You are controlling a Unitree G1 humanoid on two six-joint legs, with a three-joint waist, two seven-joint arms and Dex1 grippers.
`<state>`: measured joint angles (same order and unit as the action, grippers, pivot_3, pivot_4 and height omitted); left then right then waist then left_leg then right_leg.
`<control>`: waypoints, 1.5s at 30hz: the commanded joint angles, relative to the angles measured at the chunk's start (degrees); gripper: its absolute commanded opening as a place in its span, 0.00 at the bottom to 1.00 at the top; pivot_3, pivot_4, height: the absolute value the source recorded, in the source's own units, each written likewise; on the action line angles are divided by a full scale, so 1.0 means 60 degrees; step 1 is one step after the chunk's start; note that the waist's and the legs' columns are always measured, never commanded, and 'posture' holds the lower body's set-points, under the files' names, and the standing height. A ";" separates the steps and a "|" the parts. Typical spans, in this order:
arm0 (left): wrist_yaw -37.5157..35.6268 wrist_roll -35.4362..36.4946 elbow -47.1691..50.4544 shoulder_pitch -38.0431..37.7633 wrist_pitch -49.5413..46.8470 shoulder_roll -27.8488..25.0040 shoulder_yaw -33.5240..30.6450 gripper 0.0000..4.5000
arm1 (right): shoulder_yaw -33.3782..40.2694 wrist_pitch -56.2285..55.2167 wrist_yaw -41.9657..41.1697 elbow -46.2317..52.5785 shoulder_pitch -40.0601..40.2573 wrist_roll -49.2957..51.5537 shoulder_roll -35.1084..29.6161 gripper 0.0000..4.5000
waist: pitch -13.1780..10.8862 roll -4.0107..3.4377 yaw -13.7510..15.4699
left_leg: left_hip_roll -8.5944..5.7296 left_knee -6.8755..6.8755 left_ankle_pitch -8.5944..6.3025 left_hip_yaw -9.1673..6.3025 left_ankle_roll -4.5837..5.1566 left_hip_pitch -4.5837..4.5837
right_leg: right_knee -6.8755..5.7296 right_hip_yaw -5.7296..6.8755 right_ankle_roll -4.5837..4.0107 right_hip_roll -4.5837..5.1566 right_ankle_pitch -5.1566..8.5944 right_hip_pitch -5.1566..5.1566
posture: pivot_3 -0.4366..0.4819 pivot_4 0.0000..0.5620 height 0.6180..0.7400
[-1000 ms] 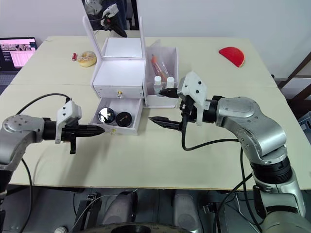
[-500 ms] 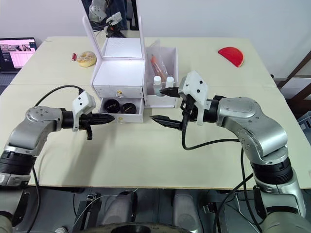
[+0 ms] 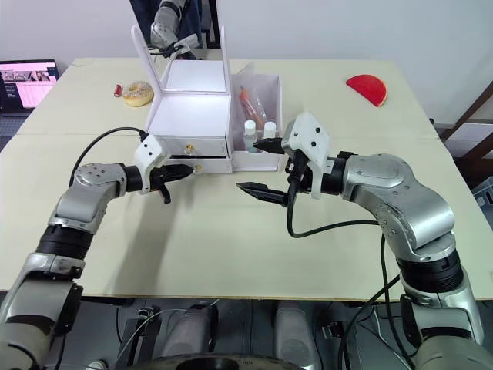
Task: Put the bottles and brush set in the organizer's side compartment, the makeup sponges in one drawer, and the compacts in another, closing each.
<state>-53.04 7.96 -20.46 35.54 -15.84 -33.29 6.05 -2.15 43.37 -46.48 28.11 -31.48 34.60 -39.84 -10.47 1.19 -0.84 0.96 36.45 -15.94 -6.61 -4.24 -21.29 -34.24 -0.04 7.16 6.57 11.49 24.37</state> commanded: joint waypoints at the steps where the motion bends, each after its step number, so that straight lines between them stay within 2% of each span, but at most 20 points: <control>1: 0.0165 -0.0095 -0.0068 0.0179 0.0314 -0.0008 -0.0203 0.01 | 0.0080 -0.0039 0.0051 0.0366 -0.0157 0.0118 0.0039 1.00 | 0.0000 0.0000 0.0007 | 0.0000 0.0000 0.0000 0.0000 0.0000 0.0000 | 0.0000 0.0000 0.0000 0.0000 0.0000 0.0000 | 0.48 0.27 1.00; 26: 0.0418 -0.0361 -0.0630 0.0656 0.0533 0.0272 -0.0188 0.01 | 0.0143 0.0081 0.0185 0.0460 -0.0010 0.0220 0.0028 1.00 | 0.0000 0.0000 0.0032 | 0.0000 0.0017 0.0000 -0.0001 -0.0001 -0.0003 | -0.0009 0.0000 -0.0001 0.0000 -0.0003 -0.0003 | 0.48 0.27 1.00; 30: 0.0243 -0.0145 0.0086 0.0328 0.0196 0.0082 -0.0343 0.01 | 0.0225 0.0031 0.0155 0.0438 0.0108 0.0204 -0.0037 1.00 | 0.0000 0.0000 0.0026 | 0.0000 0.0019 0.0000 -0.0001 -0.0001 -0.0003 | -0.0009 0.0000 0.0000 0.0000 -0.0006 -0.0003 | 0.48 0.27 1.00; 34: -0.0218 0.0520 0.1737 -0.0621 -0.0634 -0.0630 -0.0870 0.01 | 0.0666 -0.0051 0.0023 0.0398 0.0603 0.0243 -0.0327 1.00 | 0.0000 0.0000 -0.0044 | 0.0000 0.0016 0.0000 0.0000 0.0000 -0.0006 | 0.0001 -0.0002 0.0005 0.0001 -0.0004 -0.0002 | 0.48 0.27 1.00; 38: -0.1048 0.2780 0.4705 -0.2622 -0.2703 -0.1967 -0.3012 0.01 | 0.1737 -0.0609 -0.0406 -0.0066 0.1842 0.0121 -0.0932 1.00 | -0.0001 0.0001 -0.0064 | 0.0002 -0.0020 -0.0001 0.0001 0.0001 -0.0001 | 0.0006 -0.0002 0.0016 0.0002 0.0004 0.0004 | 0.48 0.27 1.00; 41: -0.1064 0.3689 0.5764 -0.3727 -0.3527 -0.2511 -0.4254 0.01 | 0.2385 -0.0918 -0.0586 -0.0321 0.2440 0.0199 -0.1134 1.00 | -0.0003 -0.0005 0.0006 | 0.0002 -0.0032 -0.0002 0.0001 0.0002 0.0003 | 0.0007 -0.0001 0.0015 0.0002 0.0008 0.0008 | 0.48 0.27 1.00; 45: -0.1153 0.4336 0.6554 -0.5826 -0.4161 -0.2956 -0.6933 0.01 | 0.3694 -0.1315 -0.0869 -0.0823 0.3678 0.0068 -0.1469 1.00 | -0.0002 -0.0005 0.0010 | 0.0002 -0.0029 -0.0002 0.0002 0.0002 0.0013 | 0.0013 -0.0002 -0.0024 0.0003 0.0030 -0.0009 | 0.48 0.27 1.00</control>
<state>-59.95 32.36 17.10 1.72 -39.76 -49.95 -29.41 16.09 37.06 -51.03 23.66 -10.11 35.01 -47.67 -10.48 1.16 -0.78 0.97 36.29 -15.95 -6.58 -4.23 -21.22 -34.14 -0.06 6.99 6.59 11.68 24.32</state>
